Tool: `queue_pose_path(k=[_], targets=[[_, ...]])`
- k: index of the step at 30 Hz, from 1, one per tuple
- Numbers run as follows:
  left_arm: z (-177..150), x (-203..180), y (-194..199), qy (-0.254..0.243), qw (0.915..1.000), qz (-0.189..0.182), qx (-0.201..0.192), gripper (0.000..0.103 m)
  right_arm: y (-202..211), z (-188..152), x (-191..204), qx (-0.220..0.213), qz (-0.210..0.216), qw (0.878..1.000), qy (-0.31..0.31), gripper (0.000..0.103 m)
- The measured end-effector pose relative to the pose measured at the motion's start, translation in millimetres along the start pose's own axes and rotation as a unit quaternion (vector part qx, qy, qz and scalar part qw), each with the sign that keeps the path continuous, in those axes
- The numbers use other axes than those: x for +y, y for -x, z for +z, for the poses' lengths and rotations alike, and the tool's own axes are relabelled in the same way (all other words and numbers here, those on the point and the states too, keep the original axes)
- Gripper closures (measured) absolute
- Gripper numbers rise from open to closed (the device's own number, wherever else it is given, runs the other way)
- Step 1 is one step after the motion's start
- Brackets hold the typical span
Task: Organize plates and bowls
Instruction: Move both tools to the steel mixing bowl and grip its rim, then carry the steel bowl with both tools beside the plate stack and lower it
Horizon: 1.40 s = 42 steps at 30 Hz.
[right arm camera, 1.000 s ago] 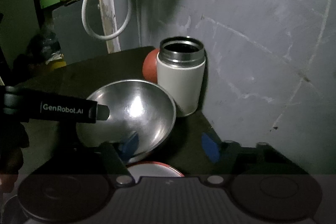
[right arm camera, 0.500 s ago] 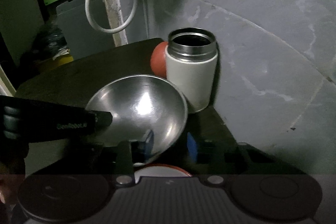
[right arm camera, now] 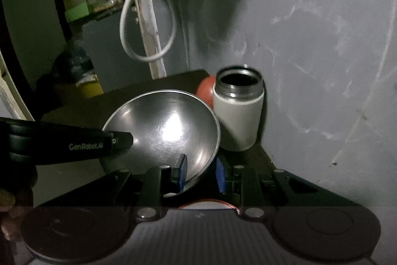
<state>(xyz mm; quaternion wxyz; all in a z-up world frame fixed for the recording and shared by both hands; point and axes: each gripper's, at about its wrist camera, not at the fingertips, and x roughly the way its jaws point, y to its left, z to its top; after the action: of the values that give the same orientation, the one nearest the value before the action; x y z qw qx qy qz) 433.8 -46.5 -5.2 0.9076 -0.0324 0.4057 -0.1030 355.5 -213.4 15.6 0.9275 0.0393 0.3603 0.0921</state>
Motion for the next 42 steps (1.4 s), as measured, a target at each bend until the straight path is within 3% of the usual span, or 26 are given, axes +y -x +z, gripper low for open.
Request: queue_pose_path(k=[12, 23, 42], targets=[[-17, -27, 76, -0.004, 0.9991, -0.008, -0.042, 0.087, 79, -17, -6, -0.033, 0.009, 0.999, 0.0, 0.075], [-57, -66, 113, -0.01, 0.9989, -0.023, -0.04, 0.087, 131, -59, -25, -0.017, 0.009, 1.0, -0.01, 0.075], [-134, -119, 115, -0.048, 0.9943, -0.066, 0.069, 0.087, 184, -140, -72, 0.069, 0.013, 0.997, -0.038, 0.075]])
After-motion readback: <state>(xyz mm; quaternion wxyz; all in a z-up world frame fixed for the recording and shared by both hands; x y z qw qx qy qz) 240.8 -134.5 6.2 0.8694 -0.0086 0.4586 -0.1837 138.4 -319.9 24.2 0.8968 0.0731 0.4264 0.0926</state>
